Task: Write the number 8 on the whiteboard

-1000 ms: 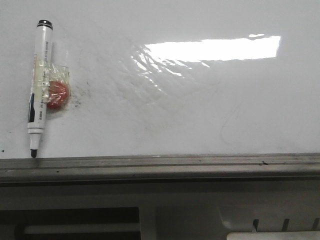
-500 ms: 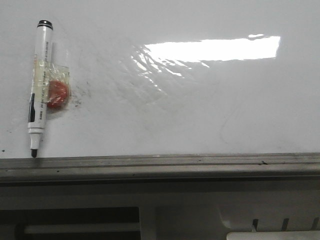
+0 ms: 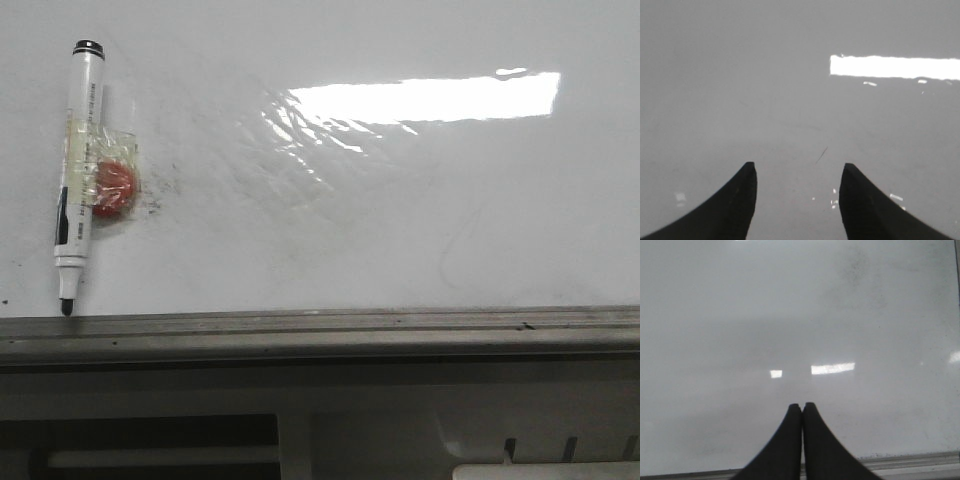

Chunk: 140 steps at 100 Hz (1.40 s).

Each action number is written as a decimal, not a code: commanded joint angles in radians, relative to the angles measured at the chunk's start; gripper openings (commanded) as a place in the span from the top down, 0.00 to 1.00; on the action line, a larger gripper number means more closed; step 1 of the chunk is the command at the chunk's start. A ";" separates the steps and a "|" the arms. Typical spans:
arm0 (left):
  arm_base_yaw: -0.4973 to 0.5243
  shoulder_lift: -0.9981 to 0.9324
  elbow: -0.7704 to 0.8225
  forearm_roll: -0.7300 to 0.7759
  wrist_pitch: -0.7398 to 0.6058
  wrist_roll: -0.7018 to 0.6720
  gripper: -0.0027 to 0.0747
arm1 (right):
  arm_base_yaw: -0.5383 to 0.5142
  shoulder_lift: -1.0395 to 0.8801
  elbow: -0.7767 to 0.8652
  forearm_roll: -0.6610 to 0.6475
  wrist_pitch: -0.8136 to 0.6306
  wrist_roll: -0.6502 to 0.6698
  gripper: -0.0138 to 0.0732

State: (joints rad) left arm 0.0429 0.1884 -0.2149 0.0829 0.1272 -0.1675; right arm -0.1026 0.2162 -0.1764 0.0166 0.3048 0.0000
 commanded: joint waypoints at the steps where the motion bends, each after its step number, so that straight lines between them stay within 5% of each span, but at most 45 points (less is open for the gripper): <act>1: -0.025 0.038 -0.033 -0.015 -0.148 -0.008 0.49 | -0.005 0.017 -0.033 -0.001 -0.083 0.000 0.91; 67: -0.643 0.537 -0.033 -0.023 -0.434 -0.008 0.49 | -0.005 0.017 -0.033 -0.001 -0.082 0.000 0.91; 125: -0.787 0.873 -0.033 -0.168 -0.624 -0.016 0.50 | 0.004 0.017 -0.033 -0.001 -0.081 0.000 0.91; 140: -0.787 0.916 -0.033 -0.265 -0.629 -0.016 0.71 | 0.045 0.017 -0.033 -0.001 -0.075 0.000 0.91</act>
State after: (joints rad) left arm -0.7428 1.0867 -0.2186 -0.1172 -0.4428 -0.1704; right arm -0.0775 0.2162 -0.1764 0.0188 0.3006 0.0072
